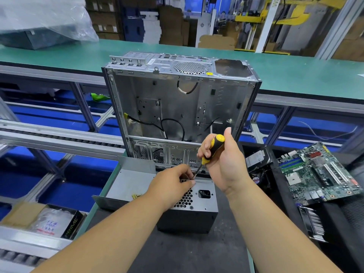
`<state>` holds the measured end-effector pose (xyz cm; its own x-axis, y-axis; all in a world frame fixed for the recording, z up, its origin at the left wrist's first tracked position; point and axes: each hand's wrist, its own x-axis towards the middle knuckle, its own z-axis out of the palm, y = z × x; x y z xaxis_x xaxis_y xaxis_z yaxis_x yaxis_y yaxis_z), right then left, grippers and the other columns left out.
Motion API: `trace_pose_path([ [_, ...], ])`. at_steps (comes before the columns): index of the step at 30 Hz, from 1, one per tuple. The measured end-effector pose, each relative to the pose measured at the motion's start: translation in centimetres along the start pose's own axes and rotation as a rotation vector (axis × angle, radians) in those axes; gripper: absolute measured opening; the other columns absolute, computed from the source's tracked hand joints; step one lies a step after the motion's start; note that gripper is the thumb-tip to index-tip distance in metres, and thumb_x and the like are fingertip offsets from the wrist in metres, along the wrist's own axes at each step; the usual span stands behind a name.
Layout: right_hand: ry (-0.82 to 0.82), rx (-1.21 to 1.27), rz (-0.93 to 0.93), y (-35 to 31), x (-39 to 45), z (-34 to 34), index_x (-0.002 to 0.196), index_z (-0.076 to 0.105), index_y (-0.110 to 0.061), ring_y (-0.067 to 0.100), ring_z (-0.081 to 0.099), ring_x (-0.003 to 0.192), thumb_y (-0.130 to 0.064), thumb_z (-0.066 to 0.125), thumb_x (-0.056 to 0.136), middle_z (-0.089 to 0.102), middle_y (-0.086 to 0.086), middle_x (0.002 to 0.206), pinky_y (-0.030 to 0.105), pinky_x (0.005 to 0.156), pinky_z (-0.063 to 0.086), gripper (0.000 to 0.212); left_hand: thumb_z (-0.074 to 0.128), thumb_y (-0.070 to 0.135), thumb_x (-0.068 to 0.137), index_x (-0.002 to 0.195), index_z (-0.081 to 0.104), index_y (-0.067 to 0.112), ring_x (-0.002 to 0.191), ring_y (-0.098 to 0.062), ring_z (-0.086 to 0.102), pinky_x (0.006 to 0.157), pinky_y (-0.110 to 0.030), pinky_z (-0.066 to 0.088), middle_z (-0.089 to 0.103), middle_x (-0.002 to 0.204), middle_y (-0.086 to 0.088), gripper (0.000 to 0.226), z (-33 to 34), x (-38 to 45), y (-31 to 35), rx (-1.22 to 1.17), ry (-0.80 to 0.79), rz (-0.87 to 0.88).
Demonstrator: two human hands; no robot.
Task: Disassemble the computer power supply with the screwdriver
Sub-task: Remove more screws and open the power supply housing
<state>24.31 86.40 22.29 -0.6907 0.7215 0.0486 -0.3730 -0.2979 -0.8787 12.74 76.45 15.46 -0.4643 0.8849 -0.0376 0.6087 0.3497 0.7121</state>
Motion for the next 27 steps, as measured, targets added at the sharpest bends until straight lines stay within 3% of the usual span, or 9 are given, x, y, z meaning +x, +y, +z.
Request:
trace_pose_path([
  [5,-0.038,0.017,-0.08,-1.6,-0.8,-0.3,0.075,0.057,-0.01,0.018,0.044,0.064,-0.066,0.035,0.091,0.044,0.003,0.06,0.032,0.075,0.037,0.063,0.069,0.042,0.084,0.081,0.061,0.041,0.079,-0.001,0.06,0.07,-0.029,0.052,0.065,0.082,0.023,0.008,0.0,0.1,0.3,-0.041,-0.002,-0.027],
  [13,-0.018,-0.141,-0.141,-2.5,-2.2,-2.0,0.08,0.061,-0.011,0.016,0.043,0.067,-0.035,0.051,0.092,0.048,0.003,0.069,0.025,0.068,0.038,0.029,0.075,0.033,0.084,0.072,0.064,0.036,0.051,-0.004,0.052,0.052,-0.024,0.044,0.065,0.071,0.011,0.016,-0.4,0.5,1.2,-0.087,-0.02,-0.054],
  [16,0.012,-0.203,-0.133,-2.7,-2.6,-2.8,0.076,0.062,-0.017,0.013,0.046,0.068,-0.033,0.062,0.086,0.051,-0.001,0.072,0.022,0.066,0.039,0.019,0.074,0.031,0.085,0.072,0.065,0.035,0.048,-0.002,0.051,0.05,-0.022,0.042,0.066,0.074,0.011,0.017,-0.4,0.5,1.4,-0.048,-0.011,-0.044],
  [22,0.033,-0.332,-0.13,-2.6,-3.4,-4.3,0.075,0.061,-0.023,0.011,0.047,0.07,-0.04,0.068,0.076,0.051,-0.001,0.074,0.018,0.065,0.042,0.018,0.07,0.023,0.088,0.073,0.062,0.034,0.077,-0.007,0.06,0.068,-0.026,0.051,0.064,0.082,0.013,0.02,-0.7,0.5,1.7,0.05,0.046,0.052],
  [27,0.053,-0.483,-0.132,-2.7,-3.7,-4.7,0.077,0.061,-0.021,0.012,0.046,0.071,-0.036,0.069,0.08,0.049,-0.004,0.073,0.025,0.072,0.04,0.017,0.067,0.019,0.091,0.078,0.064,0.037,0.07,0.001,0.057,0.064,-0.011,0.044,0.066,0.079,0.012,0.022,-1.1,0.8,2.9,-0.215,0.023,0.046],
])
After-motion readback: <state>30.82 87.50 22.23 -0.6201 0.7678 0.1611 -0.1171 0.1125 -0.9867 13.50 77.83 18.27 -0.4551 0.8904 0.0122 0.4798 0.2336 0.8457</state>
